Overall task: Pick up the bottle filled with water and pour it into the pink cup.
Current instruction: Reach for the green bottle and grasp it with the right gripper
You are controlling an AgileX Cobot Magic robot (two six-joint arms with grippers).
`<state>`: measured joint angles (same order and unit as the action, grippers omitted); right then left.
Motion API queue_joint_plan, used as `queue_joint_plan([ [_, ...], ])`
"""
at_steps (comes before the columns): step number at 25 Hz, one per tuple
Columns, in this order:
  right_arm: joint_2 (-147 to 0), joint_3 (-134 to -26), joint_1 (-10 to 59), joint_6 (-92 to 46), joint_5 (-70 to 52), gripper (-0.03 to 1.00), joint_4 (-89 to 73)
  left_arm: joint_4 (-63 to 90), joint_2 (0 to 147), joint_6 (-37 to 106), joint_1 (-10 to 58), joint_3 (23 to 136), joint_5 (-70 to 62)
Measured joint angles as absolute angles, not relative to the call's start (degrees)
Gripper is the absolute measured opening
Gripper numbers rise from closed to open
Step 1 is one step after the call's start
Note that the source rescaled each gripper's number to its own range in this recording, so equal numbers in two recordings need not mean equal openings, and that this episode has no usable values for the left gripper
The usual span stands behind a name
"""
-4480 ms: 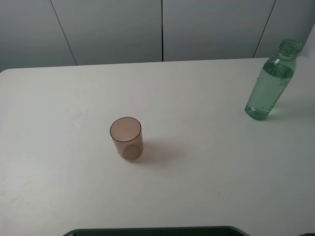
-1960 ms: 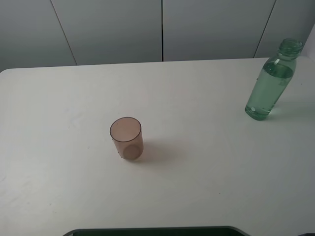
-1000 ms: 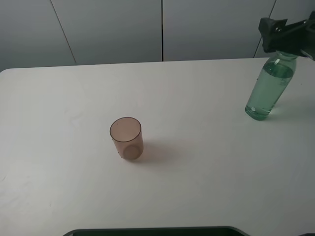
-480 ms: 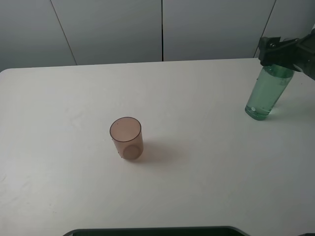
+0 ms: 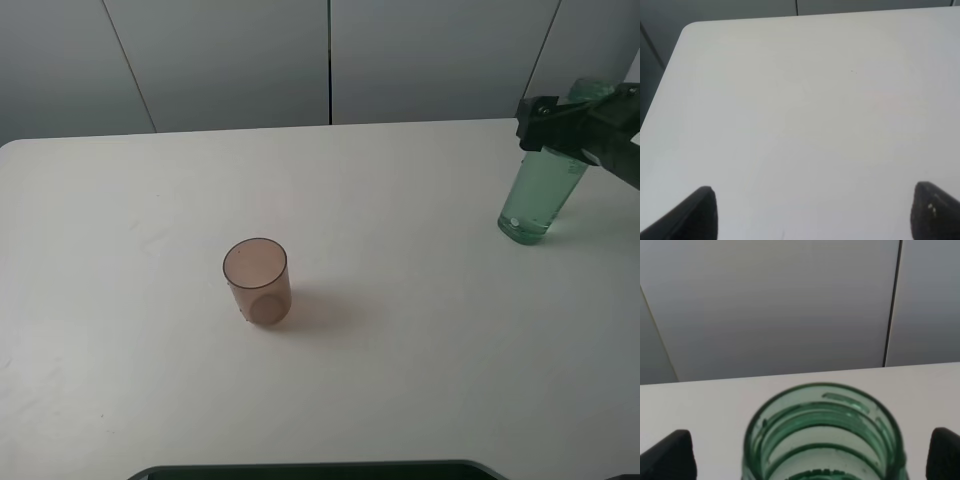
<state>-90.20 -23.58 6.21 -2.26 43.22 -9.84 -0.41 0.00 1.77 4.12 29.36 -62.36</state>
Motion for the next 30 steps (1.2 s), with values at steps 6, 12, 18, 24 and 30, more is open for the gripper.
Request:
queue_joint_plan([
  [6, -92.5, -23.5, 6.2, -2.0, 44.5, 1.0, -9.8, -0.4, 0.0, 1.8, 4.1, 29.4, -62.4],
  [12, -94.2, -23.5, 6.2, -1.3, 44.5, 1.0, -9.8, -0.5, 0.0, 1.8, 4.1, 29.4, -62.4],
  [18, -94.3, -20.4, 6.2, -1.1, 47.0, 1.0, -11.8, -0.5, 0.0, 1.8, 4.1, 29.4, -62.4],
  [24, -94.3, -19.6, 6.2, -1.0, 47.6, 1.0, -12.7, -0.5, 0.0, 1.8, 4.1, 29.4, -62.4],
  [30, -94.4, -19.6, 6.2, -0.7, 49.1, 1.0, -12.7, -0.6, 0.0, 1.8, 4.1, 29.4, -62.4],
])
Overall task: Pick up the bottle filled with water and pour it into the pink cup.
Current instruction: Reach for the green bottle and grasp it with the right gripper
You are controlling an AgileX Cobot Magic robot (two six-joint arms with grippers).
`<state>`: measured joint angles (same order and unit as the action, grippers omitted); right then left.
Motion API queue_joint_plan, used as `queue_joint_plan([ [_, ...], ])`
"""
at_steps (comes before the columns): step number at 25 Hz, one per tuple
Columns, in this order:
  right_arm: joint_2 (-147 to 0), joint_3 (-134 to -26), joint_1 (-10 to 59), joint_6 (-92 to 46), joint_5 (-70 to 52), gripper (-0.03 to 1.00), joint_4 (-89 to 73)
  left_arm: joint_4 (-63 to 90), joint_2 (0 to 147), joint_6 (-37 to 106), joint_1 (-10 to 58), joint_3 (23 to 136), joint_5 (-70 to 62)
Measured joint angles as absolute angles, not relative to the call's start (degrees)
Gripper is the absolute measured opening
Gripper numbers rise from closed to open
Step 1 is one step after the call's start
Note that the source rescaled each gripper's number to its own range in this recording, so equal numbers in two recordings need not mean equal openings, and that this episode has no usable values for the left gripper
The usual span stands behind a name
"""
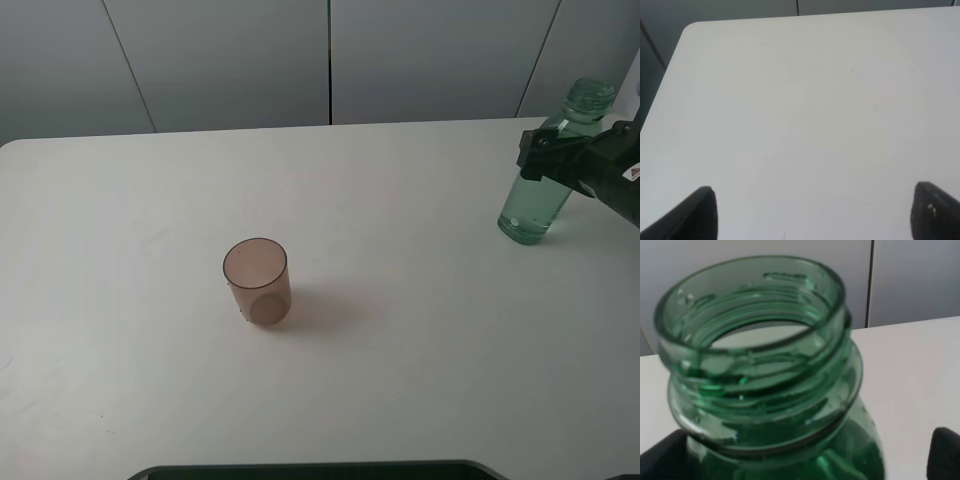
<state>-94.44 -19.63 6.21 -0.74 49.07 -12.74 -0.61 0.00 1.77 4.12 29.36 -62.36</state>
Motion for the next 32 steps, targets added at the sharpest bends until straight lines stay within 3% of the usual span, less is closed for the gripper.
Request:
queue_joint_plan([
  [23, -110.5, -19.5, 6.2, 6.9, 67.5, 1.0, -9.6, -0.6, 0.0, 1.8, 4.1, 29.4, -62.4],
  [32, -112.4, -19.5, 6.2, 7.8, 68.7, 1.0, -9.0, -0.6, 0.0, 1.7, 4.1, 29.4, -62.4],
])
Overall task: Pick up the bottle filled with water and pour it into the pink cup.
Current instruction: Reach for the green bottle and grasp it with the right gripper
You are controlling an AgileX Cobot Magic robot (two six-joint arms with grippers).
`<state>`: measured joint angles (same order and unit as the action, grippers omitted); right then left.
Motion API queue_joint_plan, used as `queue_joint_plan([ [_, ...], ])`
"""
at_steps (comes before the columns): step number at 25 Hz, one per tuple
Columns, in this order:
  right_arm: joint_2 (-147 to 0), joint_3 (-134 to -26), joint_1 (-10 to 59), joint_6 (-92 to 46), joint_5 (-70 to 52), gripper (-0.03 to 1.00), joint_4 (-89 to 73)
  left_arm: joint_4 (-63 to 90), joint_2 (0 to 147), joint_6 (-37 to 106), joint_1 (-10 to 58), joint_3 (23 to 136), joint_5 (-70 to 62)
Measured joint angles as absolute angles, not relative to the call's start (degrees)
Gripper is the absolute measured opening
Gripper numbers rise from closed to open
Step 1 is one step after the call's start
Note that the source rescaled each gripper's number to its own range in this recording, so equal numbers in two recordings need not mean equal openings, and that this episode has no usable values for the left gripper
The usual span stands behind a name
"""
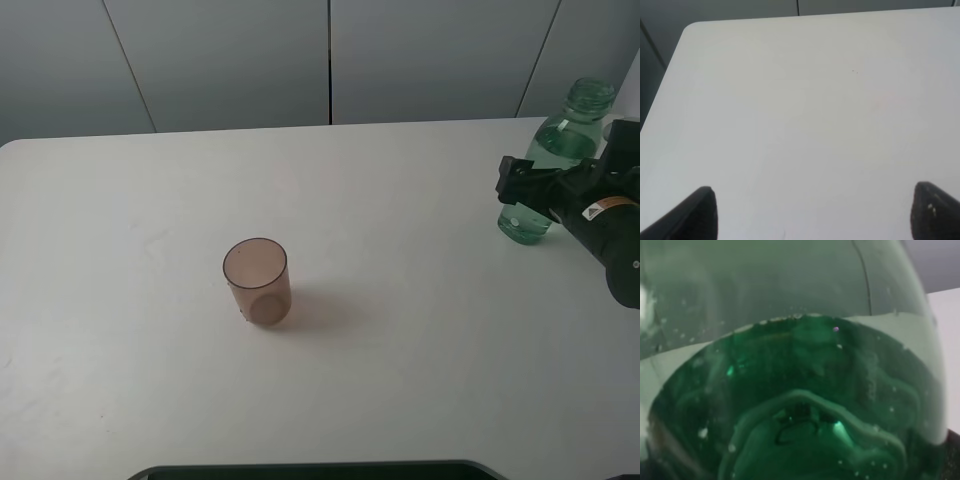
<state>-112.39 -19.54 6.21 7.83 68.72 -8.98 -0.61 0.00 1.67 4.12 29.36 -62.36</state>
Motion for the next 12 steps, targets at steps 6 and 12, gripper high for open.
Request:
queue_joint_plan([
  [6, -112.4, -19.5, 6.2, 7.8, 68.8, 0.08, -8.8, -0.6, 0.0, 1.7, 4.1, 29.4, -62.4],
  [12, -112.4, -19.5, 6.2, 7.7, 68.8, 0.08, -8.7, -0.6, 0.0, 1.7, 4.1, 29.4, -62.4],
])
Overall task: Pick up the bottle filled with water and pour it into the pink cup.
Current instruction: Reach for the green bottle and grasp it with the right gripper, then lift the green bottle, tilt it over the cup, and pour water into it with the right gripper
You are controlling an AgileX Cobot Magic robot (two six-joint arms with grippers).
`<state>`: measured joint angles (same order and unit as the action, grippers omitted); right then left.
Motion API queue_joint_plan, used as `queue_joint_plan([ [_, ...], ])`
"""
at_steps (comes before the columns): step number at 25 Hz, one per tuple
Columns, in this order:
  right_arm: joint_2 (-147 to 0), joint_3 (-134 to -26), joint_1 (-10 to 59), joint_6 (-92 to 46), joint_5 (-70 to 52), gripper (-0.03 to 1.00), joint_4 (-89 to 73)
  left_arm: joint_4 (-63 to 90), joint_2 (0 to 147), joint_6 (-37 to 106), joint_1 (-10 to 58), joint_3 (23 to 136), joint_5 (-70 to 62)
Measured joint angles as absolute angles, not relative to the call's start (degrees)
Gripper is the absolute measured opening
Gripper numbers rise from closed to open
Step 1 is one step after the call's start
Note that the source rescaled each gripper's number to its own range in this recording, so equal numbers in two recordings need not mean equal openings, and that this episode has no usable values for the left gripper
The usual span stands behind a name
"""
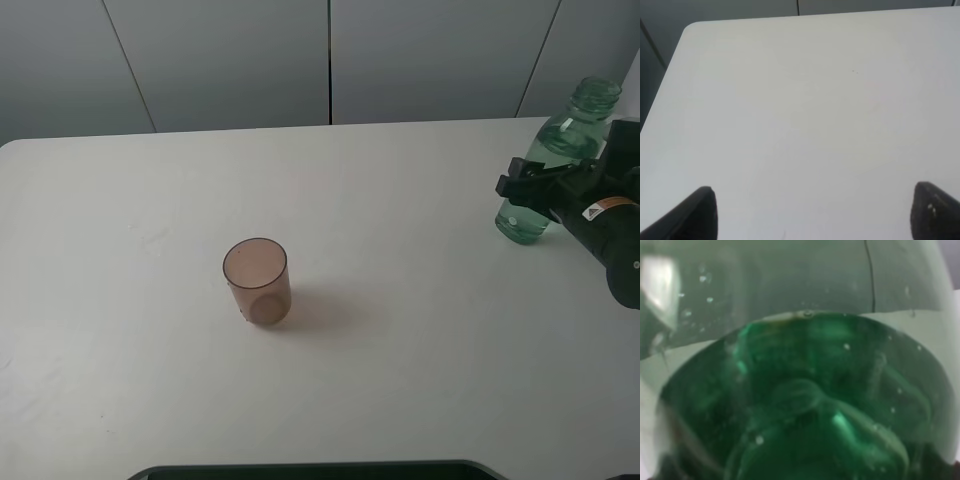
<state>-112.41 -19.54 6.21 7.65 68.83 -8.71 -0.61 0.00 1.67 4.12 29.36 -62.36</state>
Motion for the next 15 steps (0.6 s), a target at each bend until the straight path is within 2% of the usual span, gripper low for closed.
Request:
queue_joint_plan([
  [8, -112.5, -19.5, 6.2, 4.0, 68.7, 0.07, -8.1, -0.6, 0.0, 1.7, 4.1, 29.4, -62.4],
  [15, -111.0, -19.4, 6.2, 3.0, 67.0, 0.03, -7.5, -0.6, 0.0, 1.7, 4.1, 29.4, -62.4],
])
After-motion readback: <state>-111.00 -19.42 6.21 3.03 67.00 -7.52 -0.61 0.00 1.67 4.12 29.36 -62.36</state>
